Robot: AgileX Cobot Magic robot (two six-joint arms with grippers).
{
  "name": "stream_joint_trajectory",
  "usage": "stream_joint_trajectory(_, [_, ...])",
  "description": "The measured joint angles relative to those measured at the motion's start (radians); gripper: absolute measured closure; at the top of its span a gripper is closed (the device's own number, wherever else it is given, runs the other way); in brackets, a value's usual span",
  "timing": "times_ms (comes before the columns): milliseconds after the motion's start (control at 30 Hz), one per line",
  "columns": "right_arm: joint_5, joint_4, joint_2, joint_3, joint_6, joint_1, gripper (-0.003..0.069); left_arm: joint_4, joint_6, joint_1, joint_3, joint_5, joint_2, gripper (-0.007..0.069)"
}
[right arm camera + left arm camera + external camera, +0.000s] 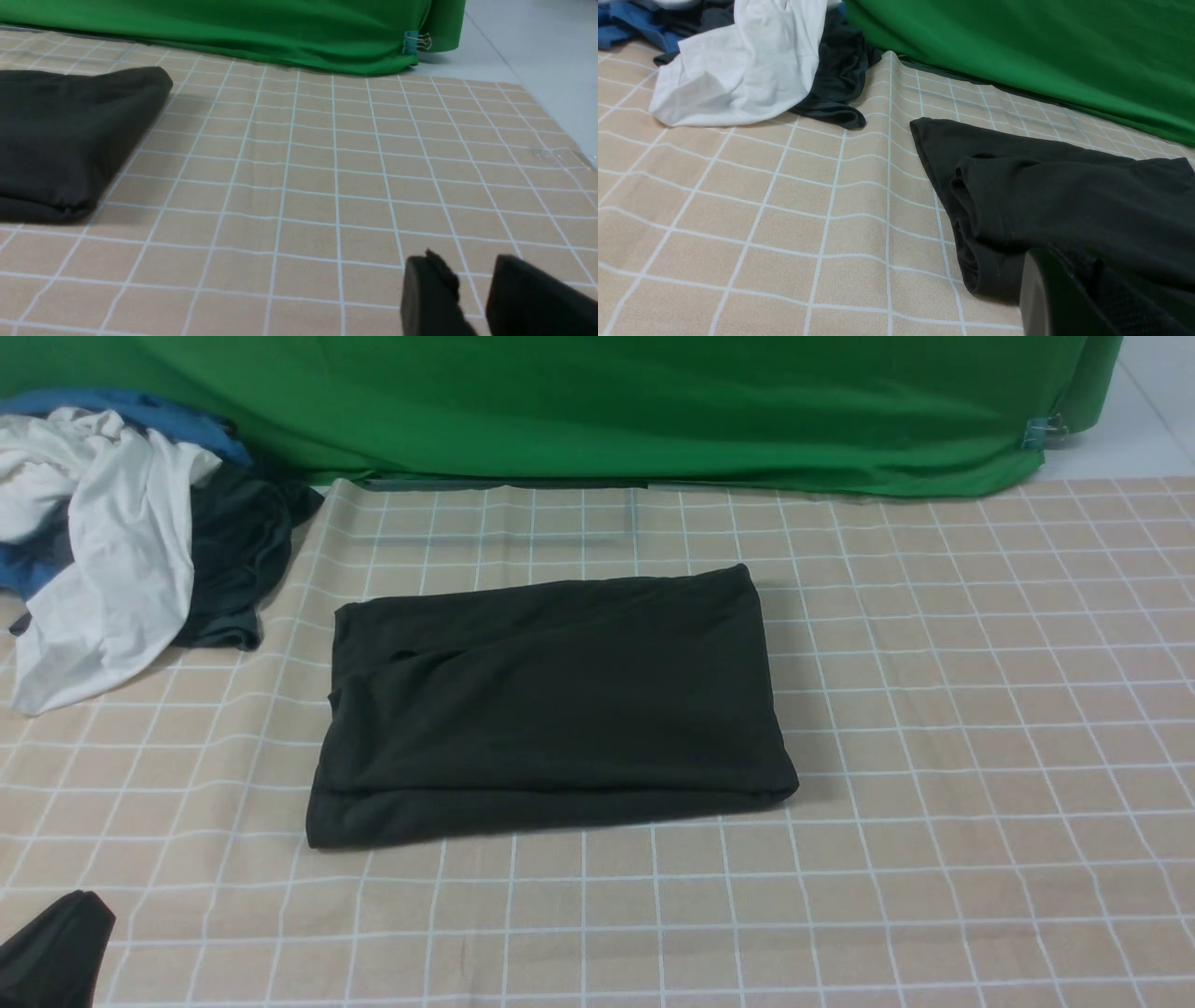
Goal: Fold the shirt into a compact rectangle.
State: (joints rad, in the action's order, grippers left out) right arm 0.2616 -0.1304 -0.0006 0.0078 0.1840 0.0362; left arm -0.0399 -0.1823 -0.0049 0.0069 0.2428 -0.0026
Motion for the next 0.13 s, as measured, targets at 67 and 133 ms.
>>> stream_joint_trajectory(67, [0.0,0.0,0.0,0.0,0.0,0.0,0.0421,0.0,0.0,0.0,0.0,0.0,0.0,0.0611])
stream_joint_trajectory(133, [0.0,0.0,0.0,0.0,0.0,0.0,0.0421,0.0,0.0,0.0,0.0,0.0,0.0,0.0611])
